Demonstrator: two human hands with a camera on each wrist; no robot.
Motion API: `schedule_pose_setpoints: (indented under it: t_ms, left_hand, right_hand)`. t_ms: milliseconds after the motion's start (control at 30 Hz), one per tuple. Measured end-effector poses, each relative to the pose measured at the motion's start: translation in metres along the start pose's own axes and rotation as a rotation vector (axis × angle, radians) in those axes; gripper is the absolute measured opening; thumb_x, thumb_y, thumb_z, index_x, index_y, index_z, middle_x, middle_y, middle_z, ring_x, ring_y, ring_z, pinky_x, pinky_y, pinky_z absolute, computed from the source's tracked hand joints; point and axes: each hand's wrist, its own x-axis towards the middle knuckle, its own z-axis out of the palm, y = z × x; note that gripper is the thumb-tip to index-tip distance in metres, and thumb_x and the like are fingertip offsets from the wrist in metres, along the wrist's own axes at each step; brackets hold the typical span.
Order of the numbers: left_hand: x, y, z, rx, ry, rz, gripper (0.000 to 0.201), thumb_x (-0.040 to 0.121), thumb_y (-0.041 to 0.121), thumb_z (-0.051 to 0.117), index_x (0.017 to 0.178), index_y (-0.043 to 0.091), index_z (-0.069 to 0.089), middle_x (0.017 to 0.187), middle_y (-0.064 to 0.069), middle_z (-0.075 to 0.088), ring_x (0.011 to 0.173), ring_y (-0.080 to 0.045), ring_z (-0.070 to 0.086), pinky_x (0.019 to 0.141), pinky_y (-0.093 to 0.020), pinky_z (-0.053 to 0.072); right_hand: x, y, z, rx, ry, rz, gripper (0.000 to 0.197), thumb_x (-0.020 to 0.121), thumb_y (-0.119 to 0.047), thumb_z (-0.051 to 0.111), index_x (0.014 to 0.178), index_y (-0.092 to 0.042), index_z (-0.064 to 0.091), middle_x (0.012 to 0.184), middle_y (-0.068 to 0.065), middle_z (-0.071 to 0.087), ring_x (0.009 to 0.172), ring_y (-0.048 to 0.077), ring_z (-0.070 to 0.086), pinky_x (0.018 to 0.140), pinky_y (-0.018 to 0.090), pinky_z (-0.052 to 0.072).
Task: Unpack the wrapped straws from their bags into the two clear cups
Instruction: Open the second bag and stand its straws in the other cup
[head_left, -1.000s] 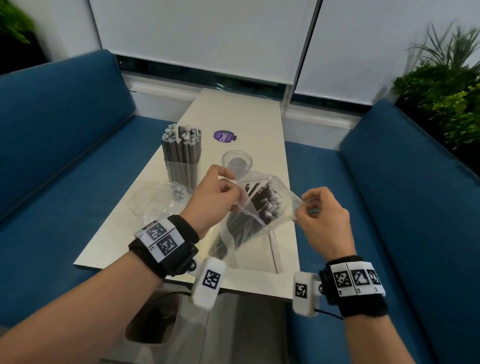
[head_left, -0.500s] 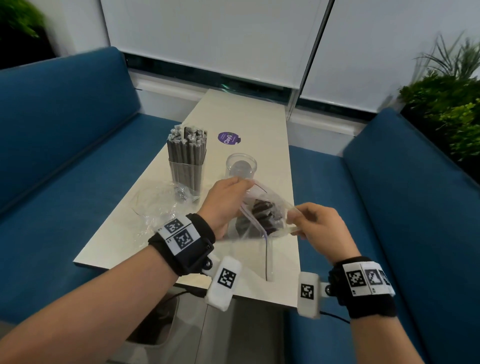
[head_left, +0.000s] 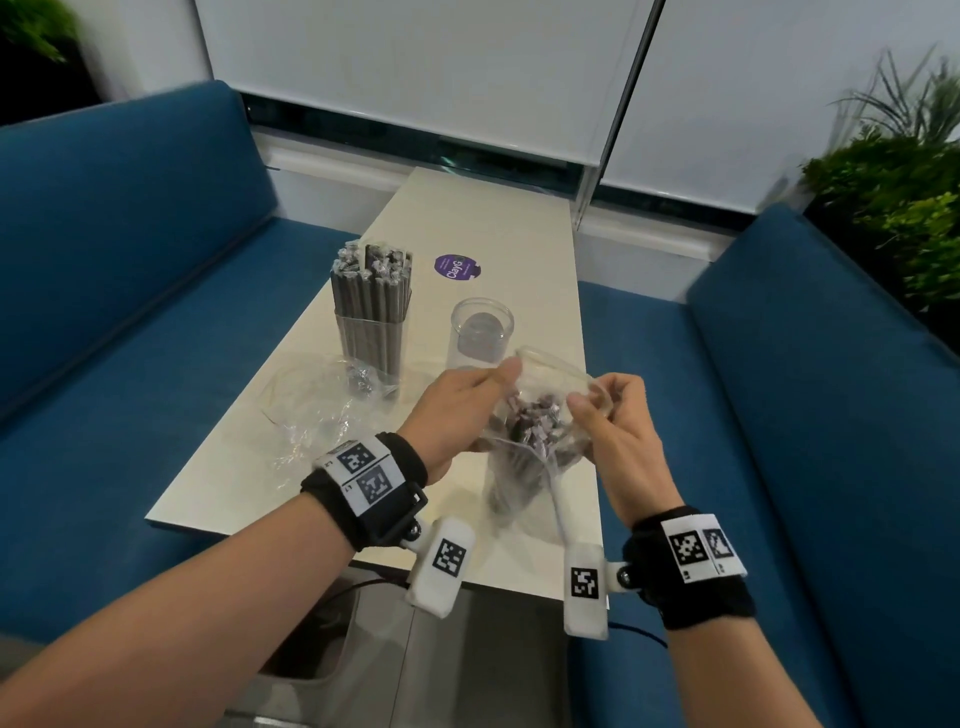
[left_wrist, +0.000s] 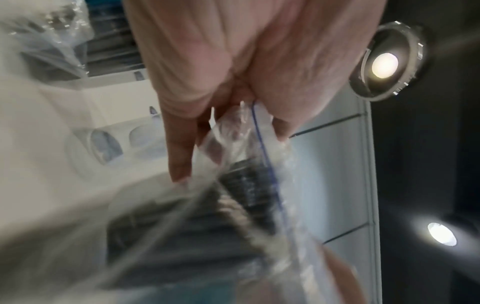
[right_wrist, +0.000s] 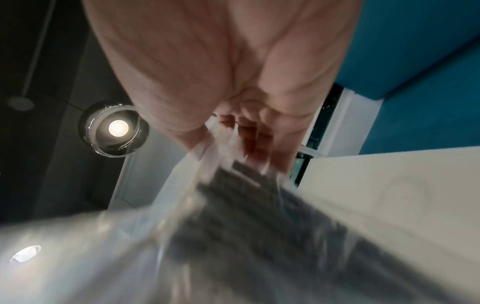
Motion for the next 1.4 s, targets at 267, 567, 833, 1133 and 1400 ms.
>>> schedule_pose_setpoints:
  t_ms: [267, 567, 833, 1133, 1400]
  left_hand:
    - [0.008, -0.009, -0.005, -0.155, 0.136, -0.026, 0.043, 0.097, 0.054, 0.06, 0.079, 0.015, 0.059, 0.072, -0.001, 0.052, 0.068, -0.023, 0.055, 0.067, -0.043, 0.052]
    - [0.006, -0.009, -0.003, -0.157, -0.014, 0.019, 0.025, 0.104, 0.011, 0.051, 0.11, 0.031, 0.037, 0.117, -0.015, 0.048, 0.099, -0.027, 0.056, 0.08, -0.059, 0.062]
    - [-0.002, -0.008, -0.012, -0.044, -0.028, 0.08, 0.033, 0.099, 0.0, 0.051, 0.106, 0.018, 0.078, 0.123, -0.004, 0.064, 0.101, -0.016, 0.066, 0.069, -0.033, 0.065]
    - [-0.003, -0.017, -0.006, 0.185, -0.055, 0.162, 0.08, 0.074, 0.017, 0.059, 0.151, 0.029, 0.044, 0.141, 0.007, 0.052, 0.106, -0.017, 0.063, 0.087, -0.037, 0.062]
    - [-0.008, -0.03, -0.011, 0.302, -0.163, 0.073, 0.097, 0.08, 0.011, 0.072, 0.161, 0.033, 0.024, 0.16, 0.016, 0.037, 0.134, -0.009, 0.048, 0.105, -0.021, 0.044]
  right_hand:
    - [-0.007, 0.008, -0.024, -0.256, 0.119, -0.048, 0.015, 0.097, -0.024, 0.073, 0.1, -0.022, 0.059, 0.085, 0.006, 0.075, 0.06, 0.013, 0.072, 0.063, 0.036, 0.059]
    - [0.004, 0.008, -0.016, 0.36, 0.0, 0.247, 0.017, 0.106, -0.018, 0.057, 0.104, -0.012, 0.073, 0.092, 0.011, 0.072, 0.076, 0.022, 0.068, 0.073, 0.038, 0.058]
    - [0.007, 0.021, -0.007, 0.525, -0.026, 0.146, 0.014, 0.105, -0.006, 0.056, 0.101, -0.019, 0.052, 0.091, 0.012, 0.06, 0.07, 0.02, 0.069, 0.064, 0.036, 0.059]
    - [0.006, 0.014, -0.004, 0.082, -0.157, 0.078, 0.039, 0.101, -0.003, 0.051, 0.122, -0.024, 0.076, 0.125, -0.002, 0.074, 0.102, 0.014, 0.074, 0.078, 0.03, 0.061]
    - [0.002, 0.031, -0.02, 0.095, -0.342, 0.116, 0.086, 0.082, -0.004, 0.06, 0.156, -0.043, 0.041, 0.149, -0.009, 0.059, 0.12, 0.025, 0.071, 0.099, 0.047, 0.056]
